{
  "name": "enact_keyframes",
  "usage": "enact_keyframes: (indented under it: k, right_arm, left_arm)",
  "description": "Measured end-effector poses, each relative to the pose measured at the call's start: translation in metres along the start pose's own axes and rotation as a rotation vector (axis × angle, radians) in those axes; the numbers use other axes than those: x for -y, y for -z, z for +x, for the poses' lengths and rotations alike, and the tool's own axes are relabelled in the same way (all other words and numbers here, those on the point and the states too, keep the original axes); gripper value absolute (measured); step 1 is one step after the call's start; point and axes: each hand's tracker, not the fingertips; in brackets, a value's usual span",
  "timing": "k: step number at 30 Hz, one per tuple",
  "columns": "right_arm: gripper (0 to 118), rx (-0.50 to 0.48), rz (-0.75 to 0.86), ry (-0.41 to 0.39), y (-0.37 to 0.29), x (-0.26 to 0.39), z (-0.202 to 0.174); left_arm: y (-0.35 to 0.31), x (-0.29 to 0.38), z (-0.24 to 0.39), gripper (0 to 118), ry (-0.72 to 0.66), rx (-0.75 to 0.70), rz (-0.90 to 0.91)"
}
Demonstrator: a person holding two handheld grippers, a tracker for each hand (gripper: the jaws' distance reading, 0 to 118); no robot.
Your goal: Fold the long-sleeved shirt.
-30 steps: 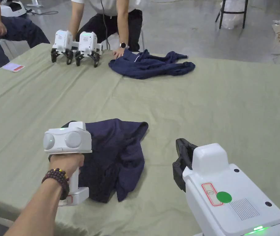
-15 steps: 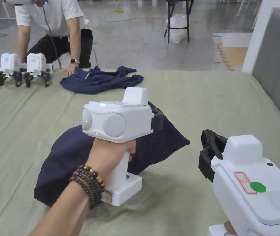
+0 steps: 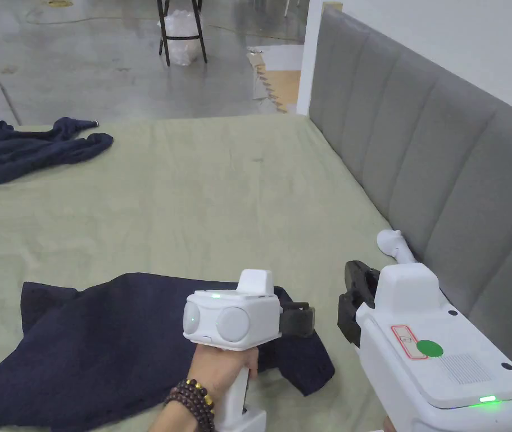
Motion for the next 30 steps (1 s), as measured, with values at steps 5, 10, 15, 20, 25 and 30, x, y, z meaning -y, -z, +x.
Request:
enact_keyframes:
  k: [5, 10, 15, 20, 25, 30]
  right_arm:
    - [1, -0.056, 0.010, -0.027, 0.006, 0.000, -0.013]
    - [1, -0.086, 0.016, -0.030, 0.009, -0.002, -0.028]
    - [1, -0.101, 0.020, -0.026, 0.008, -0.002, -0.042]
    - [1, -0.097, 0.012, -0.029, 0.009, -0.003, -0.048]
    - [0, -0.101, -0.005, -0.032, 0.010, -0.002, -0.048]
    - [0, -0.098, -0.040, -0.029, 0.020, 0.007, -0.047]
  left_arm:
    - [-0.118, -0.002, -0.017, 102, 0.036, -0.153, 0.248]
    - [-0.233, 0.061, -0.029, 35, 0.054, -0.510, 0.459]
    - [-0.283, 0.107, -0.051, 4, -0.058, -0.549, 0.436]
    - [-0.291, 0.108, -0.067, 4, -0.069, -0.580, 0.448]
    - [-0.292, 0.089, -0.124, 39, -0.198, -0.578, 0.405]
    - [-0.249, 0.078, -0.209, 103, -0.252, -0.618, 0.165]
